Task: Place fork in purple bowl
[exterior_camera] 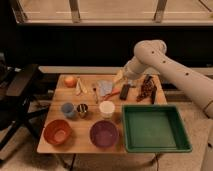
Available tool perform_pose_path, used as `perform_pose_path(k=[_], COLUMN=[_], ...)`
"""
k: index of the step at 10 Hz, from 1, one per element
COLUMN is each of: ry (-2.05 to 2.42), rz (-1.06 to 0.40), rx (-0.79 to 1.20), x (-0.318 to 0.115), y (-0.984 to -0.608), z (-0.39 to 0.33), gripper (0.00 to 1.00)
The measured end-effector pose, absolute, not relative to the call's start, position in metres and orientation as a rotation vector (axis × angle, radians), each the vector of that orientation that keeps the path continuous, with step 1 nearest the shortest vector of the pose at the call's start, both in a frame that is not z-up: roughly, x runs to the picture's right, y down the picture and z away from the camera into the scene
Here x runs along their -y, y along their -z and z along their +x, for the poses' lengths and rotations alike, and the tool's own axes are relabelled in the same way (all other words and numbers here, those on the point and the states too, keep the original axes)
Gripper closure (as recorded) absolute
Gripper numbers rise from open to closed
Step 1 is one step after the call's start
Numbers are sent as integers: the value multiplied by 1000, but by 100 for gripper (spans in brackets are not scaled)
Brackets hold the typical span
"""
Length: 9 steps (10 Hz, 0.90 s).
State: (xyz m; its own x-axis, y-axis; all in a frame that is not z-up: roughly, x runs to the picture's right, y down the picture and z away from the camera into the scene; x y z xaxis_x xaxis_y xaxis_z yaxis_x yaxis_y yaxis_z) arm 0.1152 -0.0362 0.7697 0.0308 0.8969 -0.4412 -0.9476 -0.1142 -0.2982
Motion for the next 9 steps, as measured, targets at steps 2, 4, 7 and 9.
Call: perform_pose_path(k=[2,4,7,9], ry=[-1526,-1477,-1400,-1374], rz=[-642,-688,-734,-740], rx=[-86,-53,-13,25], x=[37,41,47,47], y=[-770,-780,-803,-816], z=[110,77,13,-12], gripper=[34,34,34,34])
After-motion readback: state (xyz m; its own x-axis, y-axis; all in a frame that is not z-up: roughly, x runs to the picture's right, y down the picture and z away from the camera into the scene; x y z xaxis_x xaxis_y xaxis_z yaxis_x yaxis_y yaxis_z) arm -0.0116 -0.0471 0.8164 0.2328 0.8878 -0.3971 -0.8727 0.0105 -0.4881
